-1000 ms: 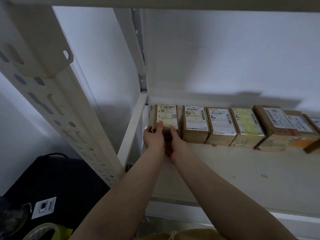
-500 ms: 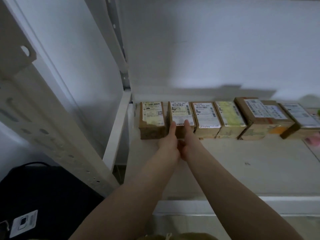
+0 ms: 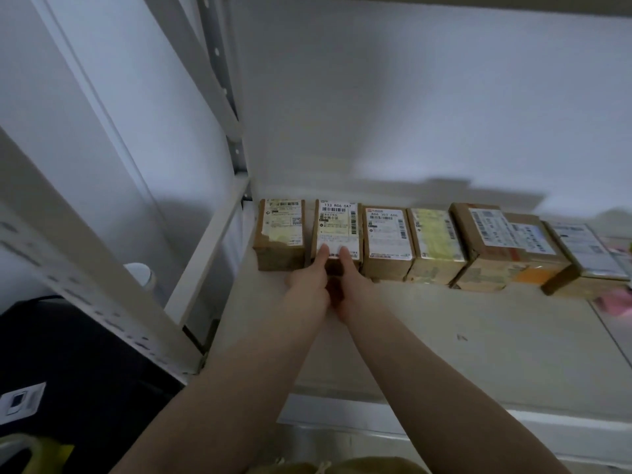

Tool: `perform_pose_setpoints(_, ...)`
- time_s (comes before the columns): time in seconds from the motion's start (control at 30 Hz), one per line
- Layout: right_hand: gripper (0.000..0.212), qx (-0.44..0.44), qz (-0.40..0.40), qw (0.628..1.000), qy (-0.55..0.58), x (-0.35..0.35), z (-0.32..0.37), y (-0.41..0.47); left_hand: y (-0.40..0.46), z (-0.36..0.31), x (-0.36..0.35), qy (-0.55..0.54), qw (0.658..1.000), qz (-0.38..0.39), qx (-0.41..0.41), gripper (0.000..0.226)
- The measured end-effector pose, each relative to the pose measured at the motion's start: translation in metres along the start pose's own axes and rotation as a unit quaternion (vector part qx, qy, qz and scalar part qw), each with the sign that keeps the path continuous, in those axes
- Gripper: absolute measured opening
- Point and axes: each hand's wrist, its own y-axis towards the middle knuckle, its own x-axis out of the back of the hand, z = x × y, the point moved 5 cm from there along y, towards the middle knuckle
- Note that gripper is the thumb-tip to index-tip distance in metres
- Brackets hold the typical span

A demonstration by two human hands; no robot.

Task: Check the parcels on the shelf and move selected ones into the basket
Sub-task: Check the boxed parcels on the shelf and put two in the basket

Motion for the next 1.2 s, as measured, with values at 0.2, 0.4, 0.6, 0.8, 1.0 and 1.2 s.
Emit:
perform_pose_setpoints(0.2,0.025,0.021,0.064,0.998,0.013,0.010,-0.018,0.003,-0.029,0.002,0.014,-0.050,0.994,0.041,-0.088,0.041)
perform_pose_setpoints(0.4,0.026,0.024,0.090,0.993,0.071,0.017,-0.027,-0.001,-0.044,0.007,0.021,-0.059,0.991,0.036,-0.118,0.031)
perform_pose_setpoints(0.6,0.038,0.035,0.089,0.991,0.091,0.022,-0.026,-0.006,-0.044,0.013,0.025,-0.081,0.988,0.037,-0.130,0.029)
perform_pose_setpoints(0.8,0.067,0.054,0.078,0.990,0.100,0.020,-0.027,-0.008,-0.047,0.012,0.026,-0.090,0.985,0.048,-0.139,0.030)
perform_pose_setpoints(1.0,0.057,0.053,0.085,0.988,0.114,0.020,-0.025,-0.009,-0.050,0.011,0.027,-0.099,0.983,0.052,-0.143,0.028)
perform_pose_setpoints(1.2,0.042,0.051,0.098,0.987,0.116,0.019,-0.026,-0.010,-0.049,0.011,0.026,-0.102,0.984,0.053,-0.138,0.029)
